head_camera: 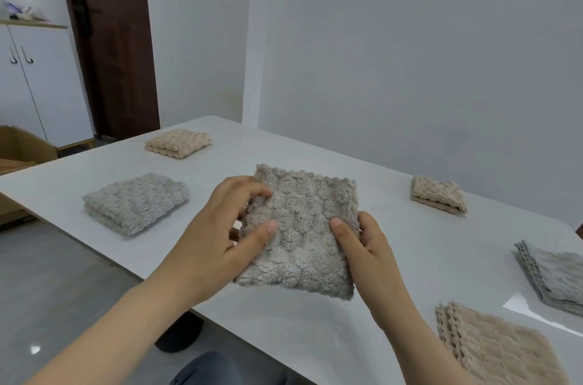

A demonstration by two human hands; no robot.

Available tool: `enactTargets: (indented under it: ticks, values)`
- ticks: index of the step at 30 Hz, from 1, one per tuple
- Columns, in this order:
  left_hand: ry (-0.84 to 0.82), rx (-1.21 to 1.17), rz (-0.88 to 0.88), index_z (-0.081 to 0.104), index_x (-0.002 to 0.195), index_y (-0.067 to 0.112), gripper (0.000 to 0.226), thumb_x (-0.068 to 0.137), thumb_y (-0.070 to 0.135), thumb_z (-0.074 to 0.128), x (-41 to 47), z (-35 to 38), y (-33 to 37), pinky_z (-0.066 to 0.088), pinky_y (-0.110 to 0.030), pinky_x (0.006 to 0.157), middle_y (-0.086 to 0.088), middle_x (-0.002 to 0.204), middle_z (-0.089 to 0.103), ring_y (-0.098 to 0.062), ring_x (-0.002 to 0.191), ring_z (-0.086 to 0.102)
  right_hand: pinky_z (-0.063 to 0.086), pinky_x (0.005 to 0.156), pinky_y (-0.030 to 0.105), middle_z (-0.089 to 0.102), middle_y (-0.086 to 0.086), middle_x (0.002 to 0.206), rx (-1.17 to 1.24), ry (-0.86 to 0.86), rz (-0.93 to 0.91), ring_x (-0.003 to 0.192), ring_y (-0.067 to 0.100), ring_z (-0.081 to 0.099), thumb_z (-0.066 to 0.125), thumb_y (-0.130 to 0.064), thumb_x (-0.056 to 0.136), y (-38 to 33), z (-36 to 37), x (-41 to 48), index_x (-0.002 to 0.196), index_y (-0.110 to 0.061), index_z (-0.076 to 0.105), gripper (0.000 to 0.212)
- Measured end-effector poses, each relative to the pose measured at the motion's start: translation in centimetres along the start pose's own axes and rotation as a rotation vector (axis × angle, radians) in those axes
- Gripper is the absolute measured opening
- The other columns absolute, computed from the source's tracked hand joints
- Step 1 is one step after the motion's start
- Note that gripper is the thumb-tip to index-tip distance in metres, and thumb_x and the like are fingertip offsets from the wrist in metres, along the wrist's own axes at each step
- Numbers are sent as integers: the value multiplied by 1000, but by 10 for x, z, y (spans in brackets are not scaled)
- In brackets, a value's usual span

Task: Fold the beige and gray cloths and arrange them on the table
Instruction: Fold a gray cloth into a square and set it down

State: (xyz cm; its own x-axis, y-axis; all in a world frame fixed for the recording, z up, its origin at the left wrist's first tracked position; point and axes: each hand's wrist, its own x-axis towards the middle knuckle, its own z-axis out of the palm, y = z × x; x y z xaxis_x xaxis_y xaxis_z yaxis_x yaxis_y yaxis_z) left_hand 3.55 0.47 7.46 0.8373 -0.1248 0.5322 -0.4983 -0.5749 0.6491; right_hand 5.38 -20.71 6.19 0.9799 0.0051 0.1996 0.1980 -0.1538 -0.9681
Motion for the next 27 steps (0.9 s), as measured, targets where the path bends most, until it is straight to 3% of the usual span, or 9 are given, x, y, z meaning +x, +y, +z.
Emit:
enactTargets:
  ticks: [2,6,9,11,14,16,18,23,27]
  values:
    - [-96,-15,-40,37,126,51,49,81,60,53,-5,-1,-2,45,-8,72,40,130,24,20,108,39,58,75,39,71,6,92,1,20,12,81,17,70,56,-33,94,-1,0,0,100,-23,58,12]
    - [-181,-98,-130,26,132,56,74,67,62,63,-11,-2,3,43,-2,70,50,130,8,34,104,31,54,61,23,70,2,87,-38,50,0,74,10,68,55,-34,94,-4,0,-3,100,-24,58,12]
    - [-174,-109,-157,28,131,57,81,62,60,69,-12,-3,5,45,-6,66,45,135,11,20,108,39,50,56,19,67,7,83,-131,66,-41,66,7,64,55,-35,94,-8,1,-5,108,-25,55,17]
    - [-163,-129,-180,32,131,54,82,60,56,72,-13,-3,4,46,-9,62,41,136,16,8,107,44,47,51,12,65,0,84,-169,56,-67,65,0,64,55,-34,95,-10,-1,-8,119,-27,49,26]
    - [-150,-155,-204,35,129,52,82,59,53,78,-13,-3,0,48,-13,60,41,134,21,-2,104,51,54,59,15,61,-7,112,-137,-33,-68,77,-1,68,58,-35,93,-12,-7,-13,137,-39,32,52]
    - [-136,-158,-208,36,129,52,82,60,51,82,-12,-4,-4,49,-17,60,41,133,23,-6,102,54,58,66,21,50,-14,126,-139,-132,-80,86,2,69,62,-34,90,-12,-14,-17,139,-52,23,66]
    - [-123,-153,-215,37,128,53,80,62,46,83,-13,-5,-6,49,-18,61,41,131,25,-4,101,53,59,76,29,44,-21,132,-163,-245,-106,94,8,69,67,-27,88,-11,-20,-20,136,-59,26,70]
    - [-99,-151,-213,49,115,53,59,69,34,82,-16,-3,-4,52,-18,69,37,127,34,-6,97,57,57,85,36,54,-8,128,-251,-300,-143,98,13,67,68,-19,88,-7,-24,-20,115,-44,59,38]
    - [-84,-142,-227,60,103,46,38,74,32,78,-9,1,-10,48,-8,70,32,128,38,3,97,53,56,85,33,52,-11,125,-333,-233,-105,97,13,65,73,-26,82,-3,-22,-10,103,-40,67,26]
